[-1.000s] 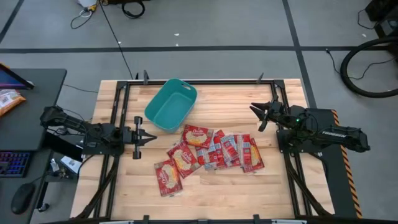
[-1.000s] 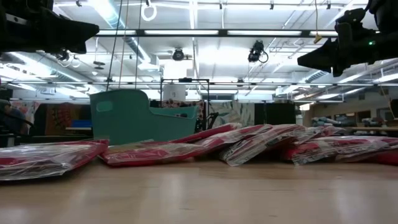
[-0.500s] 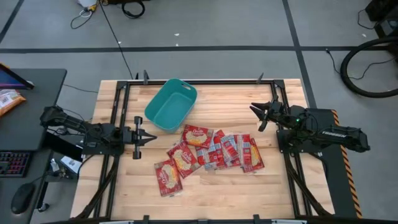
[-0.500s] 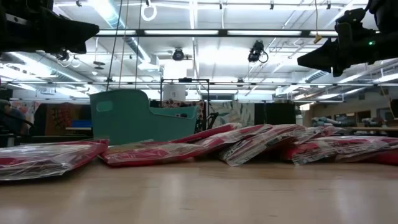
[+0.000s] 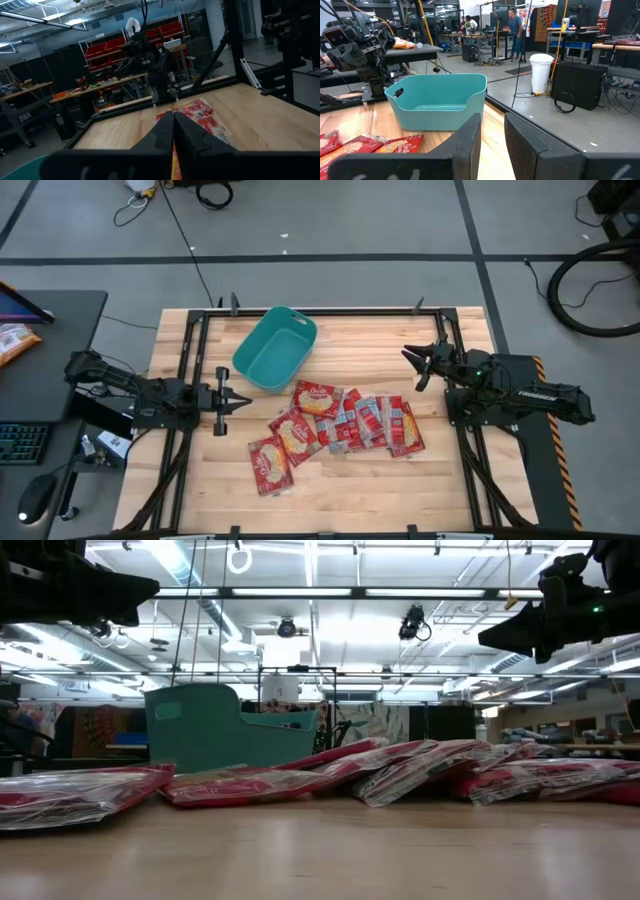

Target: Sort popcorn bags into baskets

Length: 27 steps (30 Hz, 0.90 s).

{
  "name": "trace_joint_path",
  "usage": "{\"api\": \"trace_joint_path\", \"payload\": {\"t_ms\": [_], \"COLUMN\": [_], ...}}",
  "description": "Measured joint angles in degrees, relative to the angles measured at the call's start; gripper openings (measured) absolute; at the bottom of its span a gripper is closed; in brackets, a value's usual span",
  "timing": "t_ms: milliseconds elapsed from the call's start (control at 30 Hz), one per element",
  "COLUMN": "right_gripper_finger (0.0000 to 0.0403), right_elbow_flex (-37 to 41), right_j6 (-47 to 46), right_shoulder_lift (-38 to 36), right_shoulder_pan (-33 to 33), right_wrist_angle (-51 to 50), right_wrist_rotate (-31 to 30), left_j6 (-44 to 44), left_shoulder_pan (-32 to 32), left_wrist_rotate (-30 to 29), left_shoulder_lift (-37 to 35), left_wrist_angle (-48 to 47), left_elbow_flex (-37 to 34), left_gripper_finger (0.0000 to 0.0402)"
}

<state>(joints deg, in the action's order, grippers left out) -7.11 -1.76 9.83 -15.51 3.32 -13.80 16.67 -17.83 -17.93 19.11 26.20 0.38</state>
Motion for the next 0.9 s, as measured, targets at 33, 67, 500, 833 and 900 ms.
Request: {"api": "trace_joint_path", "payload": {"t_ms": [33,67,500,833,900], "right_gripper_finger": [0.0091,0.0091,0.0091,0.0091,0.0091], "right_elbow_flex": [0.02,0.0,0.02,0.02,0.02], "right_j6": [0.0,0.0,0.33,-3.05,-5.62], "right_shoulder_lift": [0.01,0.0,0.01,-0.01,-0.01], "right_shoulder_pan": [-0.02,-0.01,-0.02,-0.06,-0.06], "right_wrist_angle": [0.01,-0.01,0.32,13.29,15.31], "right_wrist_rotate": [-0.02,-0.01,-0.06,-0.94,-0.89], "left_j6": [0.02,0.0,-25.38,-33.67,-34.47], "left_shoulder_pan": [0.0,-0.01,-0.13,-0.08,-0.11], "left_wrist_rotate": [0.0,0.0,0.87,1.64,1.79], "left_shoulder_lift": [-0.02,-0.01,-0.02,2.64,5.46], "left_wrist_angle": [0.0,0.0,3.43,-3.12,-6.36], "left_elbow_flex": [-0.01,0.0,-0.01,4.95,8.1], "left_gripper_finger": [0.0018,0.0018,0.0018,0.0018,0.0018]}}
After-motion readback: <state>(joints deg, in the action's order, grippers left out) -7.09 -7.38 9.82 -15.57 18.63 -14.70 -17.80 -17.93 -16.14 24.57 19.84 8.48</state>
